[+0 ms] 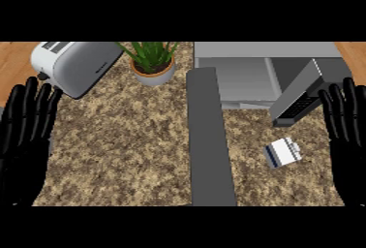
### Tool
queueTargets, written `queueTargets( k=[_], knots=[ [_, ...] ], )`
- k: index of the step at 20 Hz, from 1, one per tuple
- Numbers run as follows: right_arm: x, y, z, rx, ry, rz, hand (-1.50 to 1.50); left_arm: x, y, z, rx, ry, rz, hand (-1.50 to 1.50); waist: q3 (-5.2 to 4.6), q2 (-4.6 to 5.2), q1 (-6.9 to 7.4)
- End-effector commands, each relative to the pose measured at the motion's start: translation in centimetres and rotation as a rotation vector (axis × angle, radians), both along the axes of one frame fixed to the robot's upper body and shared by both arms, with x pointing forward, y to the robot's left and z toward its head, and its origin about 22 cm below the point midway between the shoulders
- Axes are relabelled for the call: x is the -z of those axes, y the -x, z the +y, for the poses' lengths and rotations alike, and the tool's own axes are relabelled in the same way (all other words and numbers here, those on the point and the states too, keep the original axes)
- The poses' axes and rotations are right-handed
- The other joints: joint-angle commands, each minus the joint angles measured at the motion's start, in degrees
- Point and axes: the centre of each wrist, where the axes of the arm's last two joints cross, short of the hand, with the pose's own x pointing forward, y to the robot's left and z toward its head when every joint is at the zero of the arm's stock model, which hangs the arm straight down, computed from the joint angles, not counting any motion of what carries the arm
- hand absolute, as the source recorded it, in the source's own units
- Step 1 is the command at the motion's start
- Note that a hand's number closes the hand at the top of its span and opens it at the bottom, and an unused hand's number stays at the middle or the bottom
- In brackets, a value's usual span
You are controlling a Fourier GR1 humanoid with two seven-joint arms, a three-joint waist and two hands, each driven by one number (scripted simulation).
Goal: Pick up the milk, place it into the microwave and close the microwave
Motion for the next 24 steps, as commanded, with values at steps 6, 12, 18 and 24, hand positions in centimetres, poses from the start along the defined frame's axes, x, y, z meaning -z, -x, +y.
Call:
queueTargets(
  k=[6, 12, 18, 24],
  knots=[
    [-0.2, 4.6, -6.6, -0.117, 0.079, 0.003, -1.5, 1.9, -0.9, 1.9, -0.018, -0.014, 0.053, -1.5, -0.39, 0.77, -0.89],
    [3.3, 5.4, -7.9, -0.183, 0.017, 0.167, -1.5, 5.3, 1.5, 0.0, -0.019, 0.272, 0.177, -1.5, -0.41, 0.81, -0.31],
    [6.1, 6.3, -10.6, -0.148, 0.014, 0.203, -1.5, 8.2, 4.9, -0.2, 0.002, 0.291, 0.184, -1.5, -0.41, 0.79, 0.03],
    [8.2, 5.0, -8.9, -0.136, 0.019, 0.24, -1.5, 7.9, 6.2, -0.7, 0.014, 0.272, 0.18, -1.5, -0.41, 0.83, 0.2]
  ],
)
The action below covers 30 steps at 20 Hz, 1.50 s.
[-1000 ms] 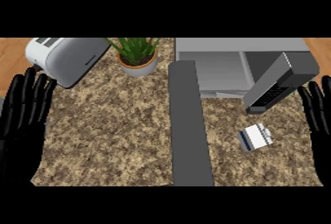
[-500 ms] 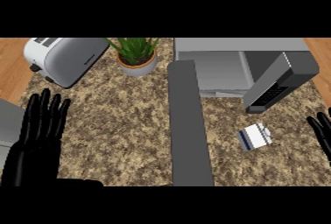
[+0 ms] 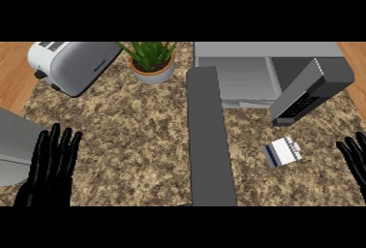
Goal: Pick up the milk, place it into the microwave and close the microwave
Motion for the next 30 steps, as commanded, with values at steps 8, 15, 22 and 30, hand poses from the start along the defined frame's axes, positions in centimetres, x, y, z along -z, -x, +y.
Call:
queueTargets(
  k=[8, 15, 22, 30],
  knots=[
    [6.4, -1.3, 1.8, 0.015, -0.038, 0.06, -1.5, 2.6, 3.4, -0.5, 0.001, -0.007, 0.003, -1.5, 0.0, 0.02, 0.21],
    [11.5, -4.9, -0.1, 0.149, -0.009, 0.092, -1.5, 2.5, 5.1, 1.9, -0.002, -0.004, 0.0, -1.5, 0.03, 0.11, 0.77],
    [16.2, -3.8, -2.2, 0.199, 0.023, 0.112, -1.5, 3.5, 4.8, 0.9, -0.007, -0.012, -0.012, -1.5, 0.04, 0.13, 0.41],
    [19.2, -5.2, -3.4, 0.199, 0.032, 0.112, -1.5, 4.3, 6.6, 2.5, 0.001, 0.0, -0.01, -1.5, 0.04, 0.12, 0.57]
  ],
)
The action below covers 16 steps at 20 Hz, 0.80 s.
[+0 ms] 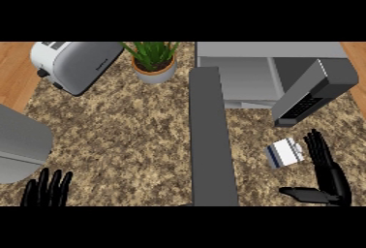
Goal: Pick up the milk, place it into the microwave and close the microwave
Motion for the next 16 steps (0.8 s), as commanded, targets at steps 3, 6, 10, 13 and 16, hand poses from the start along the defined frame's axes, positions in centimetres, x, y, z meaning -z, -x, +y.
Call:
queueTargets(
  k=[3, 6, 10, 13, 16],
  knots=[
    [2.3, -1.3, -0.3, 0.011, 0.0, -0.005, -1.5, -0.2, 0.4, -1.6, 0.026, 0.014, 0.006, -1.5, 0.05, 0.07, 0.24],
    [2.4, -1.9, 0.5, -0.018, -0.008, -0.008, -1.5, 0.1, 0.5, -1.2, 0.001, 0.01, 0.009, -1.5, 0.01, 0.0, 0.04],
    [3.2, -0.5, -1.6, 0.006, 0.023, -0.014, -1.5, -1.4, 1.1, 0.2, 0.006, -0.007, 0.012, -1.5, 0.08, 0.12, 0.35],
    [3.6, -0.2, -1.5, -0.02, 0.028, -0.025, -1.5, -0.2, 1.0, 0.7, 0.003, 0.013, 0.002, -1.5, 0.13, 0.25, 0.66],
    [2.8, -2.5, -0.3, -0.025, 0.045, -0.04, -1.5, -0.1, 0.1, -0.4, 0.024, 0.001, -0.009, -1.5, 0.12, 0.23, 0.56]
  ],
)
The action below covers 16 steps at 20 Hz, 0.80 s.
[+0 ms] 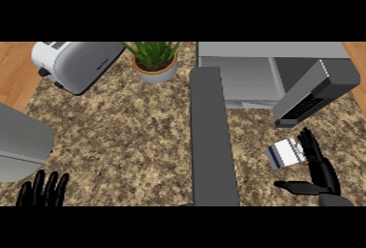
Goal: Pick up the milk, place it into the microwave and close the microwave
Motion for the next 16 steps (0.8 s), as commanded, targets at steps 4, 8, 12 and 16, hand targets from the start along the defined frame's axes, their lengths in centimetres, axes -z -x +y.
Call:
queueTargets(
  k=[4, 8, 12, 16],
  knots=[
    [0.5, -0.3, 1.6, -0.103, -0.062, -0.111, -1.5, 0.7, 0.4, -2.1, 0.01, 0.011, 0.001, -1.5, -0.04, -0.12, -0.17],
    [1.0, -0.7, 3.0, -0.091, -0.095, -0.088, -1.5, 0.7, 0.9, -0.7, 0.006, 0.0, 0.009, -1.5, -0.04, -0.1, -0.09],
    [0.8, -0.7, 1.9, -0.073, -0.094, -0.091, -1.5, -0.9, 1.1, -1.3, -0.006, 0.005, -0.02, -1.5, -0.01, -0.07, 0.01],
    [1.0, -1.8, 3.6, 0.03, -0.059, -0.131, -1.5, 1.7, 1.2, -0.8, 0.017, -0.002, 0.01, -1.5, 0.05, 0.17, 0.48]
  ],
)
